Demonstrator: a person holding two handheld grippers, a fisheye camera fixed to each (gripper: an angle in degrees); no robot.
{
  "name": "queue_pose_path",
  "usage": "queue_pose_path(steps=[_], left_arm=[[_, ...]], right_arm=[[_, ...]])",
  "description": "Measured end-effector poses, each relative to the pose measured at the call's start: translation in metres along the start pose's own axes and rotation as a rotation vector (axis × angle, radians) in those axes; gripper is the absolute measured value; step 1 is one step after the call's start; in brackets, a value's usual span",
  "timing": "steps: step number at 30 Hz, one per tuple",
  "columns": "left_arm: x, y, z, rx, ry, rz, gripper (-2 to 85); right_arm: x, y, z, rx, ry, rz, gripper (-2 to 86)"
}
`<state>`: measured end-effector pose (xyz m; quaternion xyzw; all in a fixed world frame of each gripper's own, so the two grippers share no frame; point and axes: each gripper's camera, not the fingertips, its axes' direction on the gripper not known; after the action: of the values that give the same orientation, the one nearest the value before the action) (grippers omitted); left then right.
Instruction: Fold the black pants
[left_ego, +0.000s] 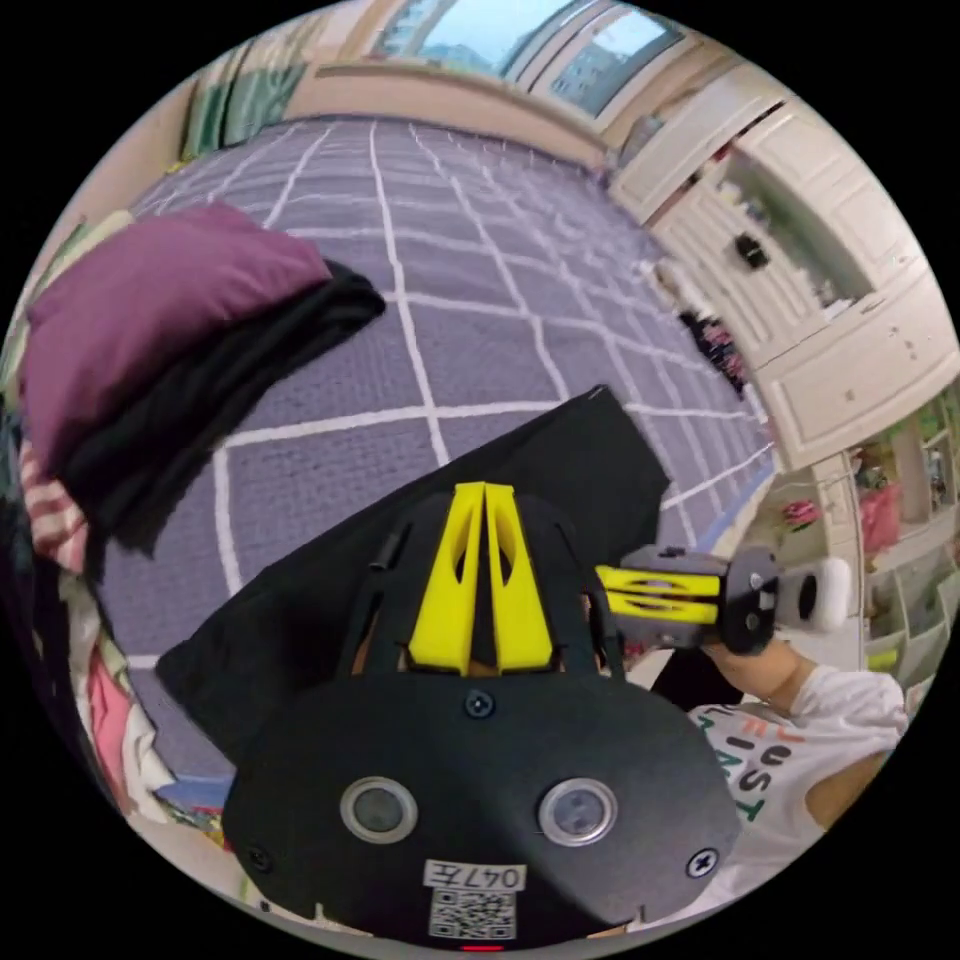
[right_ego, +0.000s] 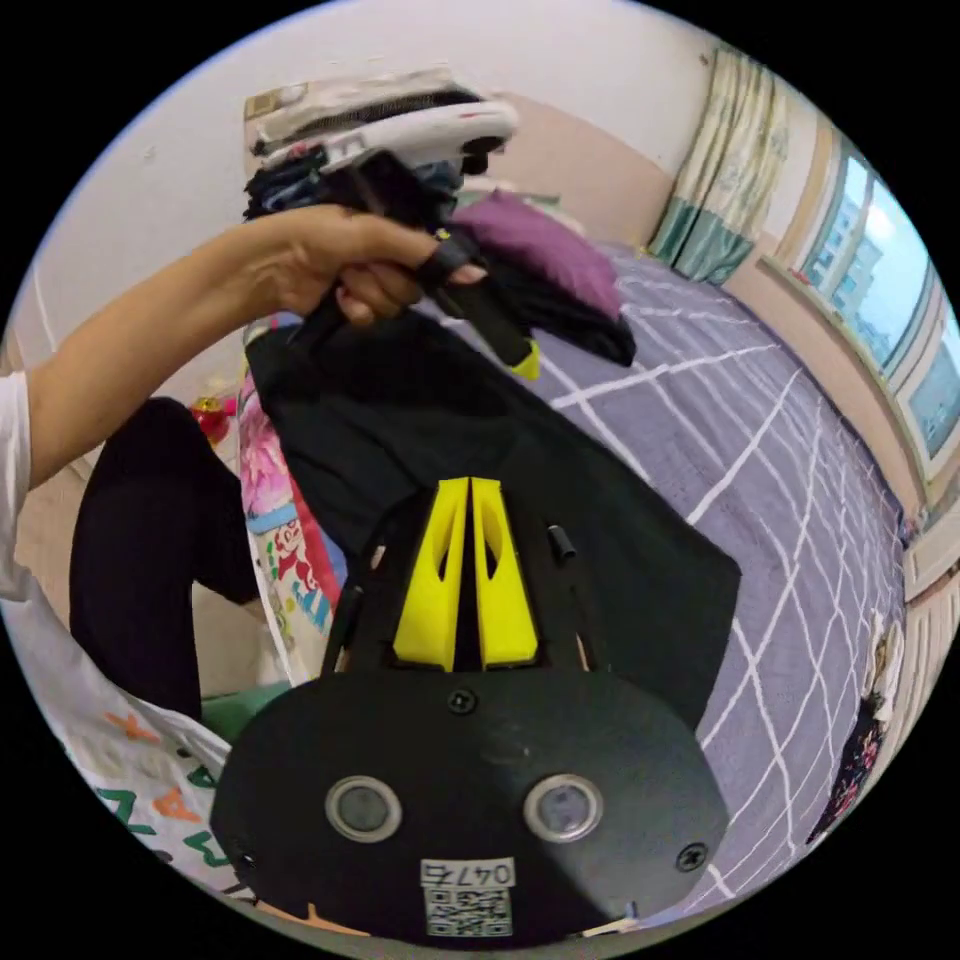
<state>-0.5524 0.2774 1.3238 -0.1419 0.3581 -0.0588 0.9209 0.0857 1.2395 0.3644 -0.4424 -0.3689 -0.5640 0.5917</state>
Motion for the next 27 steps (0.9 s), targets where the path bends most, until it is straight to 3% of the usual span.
queue_pose_path(steps=[2, 5, 9, 17, 20, 27], left_arm=[[-0.002, 0.03, -0.055, 0.118, -0.013, 0.012, -0.3], [-0.008, 0.089, -0.131, 0.222, -0.236, -0.031, 0.9], [-0.033, 0.144, -0.17, 0.173, -0.427, -0.133, 6.7], [-0.074, 0.19, -0.169, 0.191, -0.333, -0.289, 12.4], [-0.097, 0.185, -0.157, 0.198, -0.253, -0.354, 12.6], [-0.136, 0.15, -0.109, 0.128, -0.211, -0.468, 11.6]], right_arm=[[-0.013, 0.005, -0.034, 0.188, 0.084, -0.011, 0.7], [-0.05, -0.003, -0.054, 0.303, 0.03, -0.123, 1.8], [-0.118, -0.025, -0.04, 0.349, -0.099, -0.285, 4.1], [-0.218, -0.066, 0.034, 0.214, 0.084, -0.591, 4.5], [-0.221, -0.068, 0.052, 0.152, 0.131, -0.614, 1.8], [-0.202, -0.055, 0.035, 0.238, 0.101, -0.528, 0.7]])
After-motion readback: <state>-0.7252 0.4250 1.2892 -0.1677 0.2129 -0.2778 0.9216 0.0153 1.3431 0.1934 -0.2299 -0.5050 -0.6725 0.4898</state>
